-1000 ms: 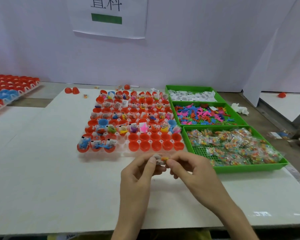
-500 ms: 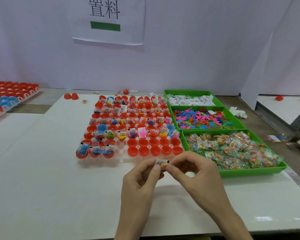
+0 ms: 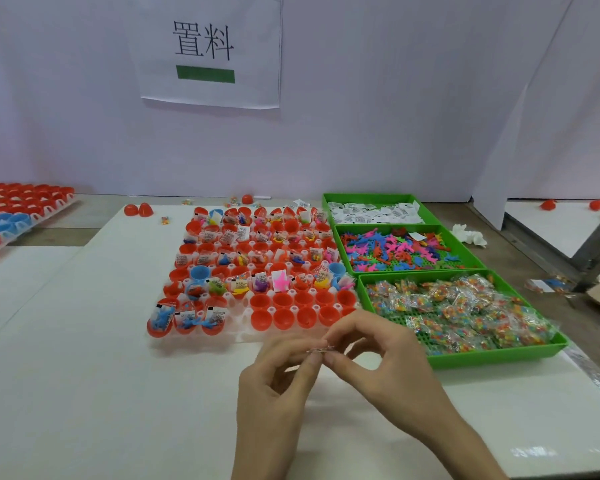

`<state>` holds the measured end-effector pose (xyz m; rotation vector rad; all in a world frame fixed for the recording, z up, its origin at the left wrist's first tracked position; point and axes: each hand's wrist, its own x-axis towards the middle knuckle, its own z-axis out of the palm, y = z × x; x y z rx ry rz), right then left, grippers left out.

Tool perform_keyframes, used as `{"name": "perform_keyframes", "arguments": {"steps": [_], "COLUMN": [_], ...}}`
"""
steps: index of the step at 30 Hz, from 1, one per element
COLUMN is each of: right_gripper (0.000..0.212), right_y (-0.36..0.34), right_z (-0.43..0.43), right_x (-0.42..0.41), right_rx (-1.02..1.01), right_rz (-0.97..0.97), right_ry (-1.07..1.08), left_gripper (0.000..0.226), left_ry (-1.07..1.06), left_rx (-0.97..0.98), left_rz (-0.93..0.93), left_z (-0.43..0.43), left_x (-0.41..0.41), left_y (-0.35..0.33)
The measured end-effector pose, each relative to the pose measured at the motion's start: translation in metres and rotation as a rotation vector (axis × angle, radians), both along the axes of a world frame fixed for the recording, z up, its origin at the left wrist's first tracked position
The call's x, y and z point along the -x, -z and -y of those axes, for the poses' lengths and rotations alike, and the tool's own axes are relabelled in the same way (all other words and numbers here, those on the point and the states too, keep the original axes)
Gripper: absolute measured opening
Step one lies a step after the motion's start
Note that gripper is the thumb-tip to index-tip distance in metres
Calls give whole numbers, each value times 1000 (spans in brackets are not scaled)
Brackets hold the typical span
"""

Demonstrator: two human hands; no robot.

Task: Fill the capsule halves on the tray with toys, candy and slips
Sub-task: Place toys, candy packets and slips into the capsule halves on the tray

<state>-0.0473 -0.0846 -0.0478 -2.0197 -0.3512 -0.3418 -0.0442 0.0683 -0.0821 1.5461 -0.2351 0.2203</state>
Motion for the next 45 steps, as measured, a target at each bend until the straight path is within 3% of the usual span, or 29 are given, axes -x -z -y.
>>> {"name": "perform_keyframes", "arguments": {"steps": [3, 8, 12, 15, 22, 25, 27, 31, 34, 39, 45], "right_gripper": [9, 14, 9, 12, 16, 11, 19, 16, 18, 18, 18], "right_y": [2, 5, 9, 14, 18, 5, -10, -44, -53, -29, -7], "right_z": [-4, -8, -13, -11, -13, -3, 12, 55, 88, 111, 113], "right_x": [0, 0, -2, -5, -2, -5, -15, -61, -112, -159, -162], "right_rx": [-52, -87, 61, 221, 363, 400, 407, 311, 410, 634, 579], "right_rz": [39, 85, 361, 467, 383, 230, 109, 166, -54, -417, -365], "right_ry": [12, 20, 144, 166, 14, -150, -248, 233, 465, 364, 378], "left_gripper": [13, 18, 28, 35, 21, 22, 26, 27, 18, 17, 10], "left_ry": [1, 5, 0, 114, 91, 19, -28, -32, -30, -17, 2], "left_rx": [57, 128, 285, 362, 223, 266, 357, 372, 326, 293, 197], "left_rz": [20, 12, -158, -277, -225, -242, -276, -276, -254, -253, -201], "left_z": [-1, -3, -5, -3, -3, -4, -6, -6, -4, -6, -6], "left_x": [0, 1, -4, -6, -6, -6, -6, -7, -6, -7, -9], "left_y": [-2, 0, 1, -1, 6, 6, 5, 1, 2, 4, 1]}}
